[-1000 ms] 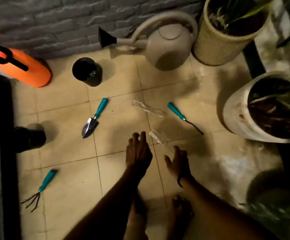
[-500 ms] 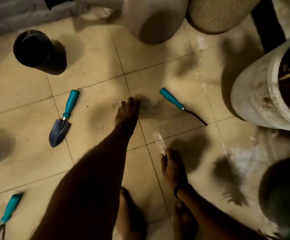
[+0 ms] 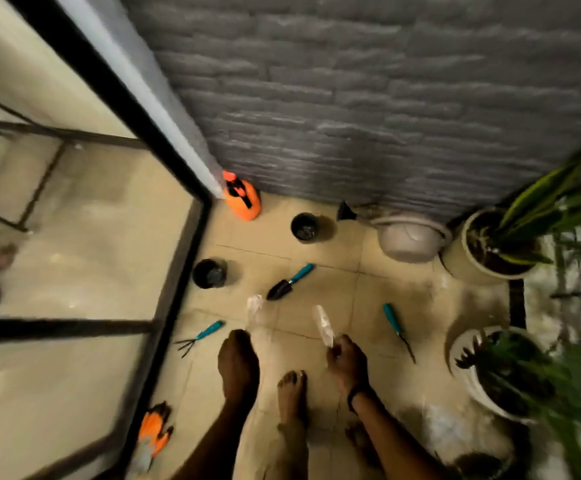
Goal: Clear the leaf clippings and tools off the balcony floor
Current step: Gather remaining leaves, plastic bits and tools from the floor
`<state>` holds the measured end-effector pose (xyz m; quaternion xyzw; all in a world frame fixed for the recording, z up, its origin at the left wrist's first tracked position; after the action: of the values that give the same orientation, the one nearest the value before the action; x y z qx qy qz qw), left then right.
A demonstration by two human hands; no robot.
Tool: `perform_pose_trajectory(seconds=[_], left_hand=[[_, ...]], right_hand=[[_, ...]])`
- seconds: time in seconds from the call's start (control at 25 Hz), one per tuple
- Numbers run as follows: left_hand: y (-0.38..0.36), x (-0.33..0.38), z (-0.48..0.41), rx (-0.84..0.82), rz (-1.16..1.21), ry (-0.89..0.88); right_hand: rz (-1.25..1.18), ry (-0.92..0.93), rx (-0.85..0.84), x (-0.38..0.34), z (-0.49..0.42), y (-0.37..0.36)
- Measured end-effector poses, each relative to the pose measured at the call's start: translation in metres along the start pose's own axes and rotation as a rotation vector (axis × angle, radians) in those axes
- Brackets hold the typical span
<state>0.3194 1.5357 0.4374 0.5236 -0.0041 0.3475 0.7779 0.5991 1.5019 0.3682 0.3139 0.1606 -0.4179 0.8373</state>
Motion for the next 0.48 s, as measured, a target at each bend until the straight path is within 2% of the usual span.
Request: perform_pose_trajectory(seconds=[0.08,0.24,0.36,0.48], left_hand=[[0.073,-0.015,0.052,0.145,0.139,0.034],[0.205,-0.059,0.147,0.405,0.468,0.165],[0.252,-0.108,0.240,0.566,0.587,0.269],[0.262,-0.174,0.341,0.717,0.695,0.393]], right_hand=[[0.047,0.123,-0.027,-0.086,0.051,0.015],[0.209,0.280,-0.134,-0.182,0.136,-0.010],[0.280,0.448,-0.236,-0.236,0.208,-0.054],[0.406,0.504,-0.359,-0.250,0.274,-0.110]])
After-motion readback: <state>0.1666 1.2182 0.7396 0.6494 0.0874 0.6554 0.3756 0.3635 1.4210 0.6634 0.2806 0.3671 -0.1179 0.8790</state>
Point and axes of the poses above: each hand's wrist, its own z-axis away from the middle knuckle, its own y-axis out of the back of the hand, x = y × z, the point moved 10 cm from there along -z, towards the middle knuckle, and after that the axes turned 14 degrees about -x, right-handed, at the moved point
